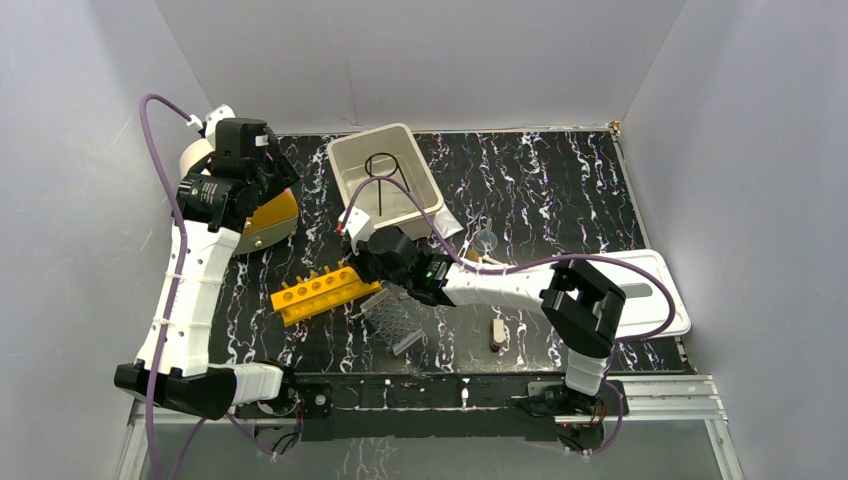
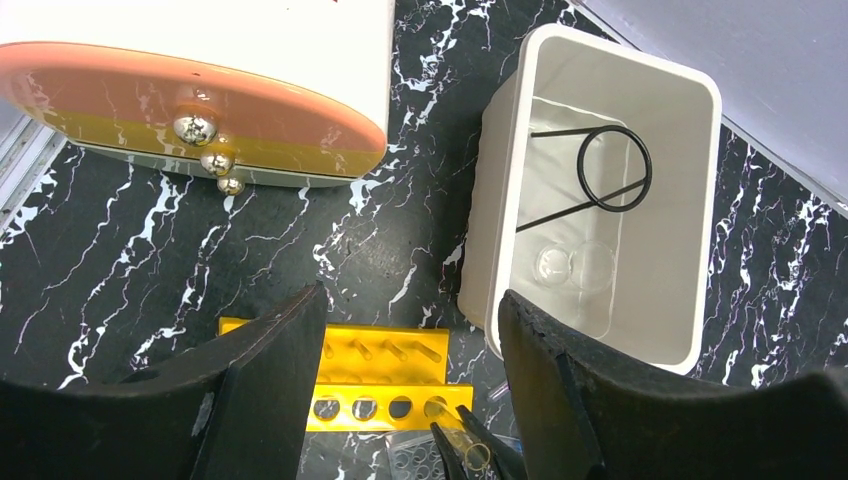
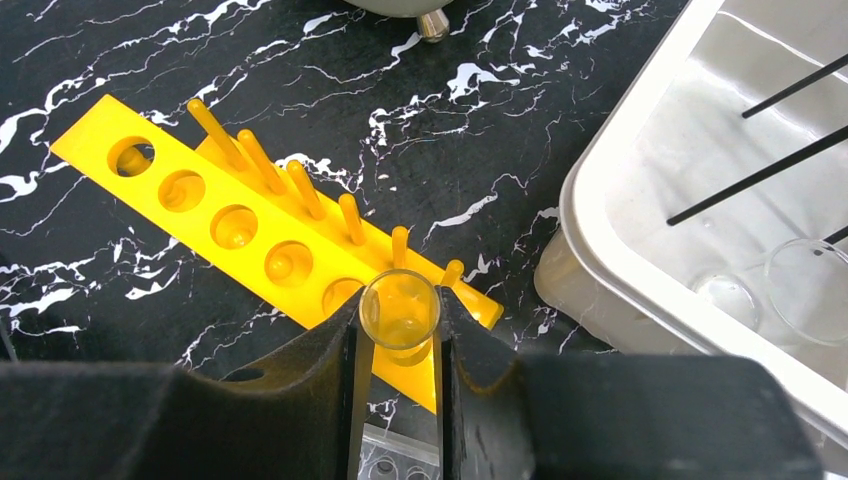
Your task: Organize the chemistry lab equipment
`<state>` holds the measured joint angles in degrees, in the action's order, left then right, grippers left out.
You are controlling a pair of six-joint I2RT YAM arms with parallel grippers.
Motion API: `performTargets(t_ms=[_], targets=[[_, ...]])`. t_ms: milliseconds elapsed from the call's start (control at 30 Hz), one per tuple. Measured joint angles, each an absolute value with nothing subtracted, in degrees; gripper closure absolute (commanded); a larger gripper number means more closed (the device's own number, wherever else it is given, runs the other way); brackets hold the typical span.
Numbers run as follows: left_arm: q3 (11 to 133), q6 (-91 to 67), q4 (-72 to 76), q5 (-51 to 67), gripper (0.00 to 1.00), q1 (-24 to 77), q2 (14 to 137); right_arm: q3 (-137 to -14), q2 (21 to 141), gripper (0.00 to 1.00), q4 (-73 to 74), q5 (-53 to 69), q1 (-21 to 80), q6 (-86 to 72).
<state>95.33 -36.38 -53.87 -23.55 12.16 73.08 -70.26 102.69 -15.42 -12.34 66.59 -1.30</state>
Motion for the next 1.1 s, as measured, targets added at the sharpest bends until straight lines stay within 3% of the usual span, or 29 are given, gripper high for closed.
performTargets(t_ms=[167,400,533,700,867,1100], targets=[[95.3,-36.4,-54.0,-23.5,0.35,12.2,73.1,-70.0,102.7,0.48,-15.4,-12.6,66.7,-1.7],[95.4,-35.6,-53.8,-22.3,0.22,12.2,73.1,-72.2,102.7,0.23,-10.4,-13.2,66.7,-4.5],[96.1,-34.9,-53.6,-20.0,0.15,12.2,73.1,-77.8,102.5,0.15,-5.5,-11.4,66.7,-6.0],[96.6,-33.8,-52.7,-17.0,0.02,12.2,73.2,-79.6,98.8,0.12,-2.3,-7.5,66.3,-8.0],[96.6,-31.6,-51.7,-13.0,0.02,12.2,72.7,-79.7,93.4,0.13,1.9,-5.8,65.2,-10.6],[95.4,-25.8,-46.5,3.7,0.02,12.5,67.7,-79.5,82.5,0.15,10.2,-10.7,60.3,-16.4]])
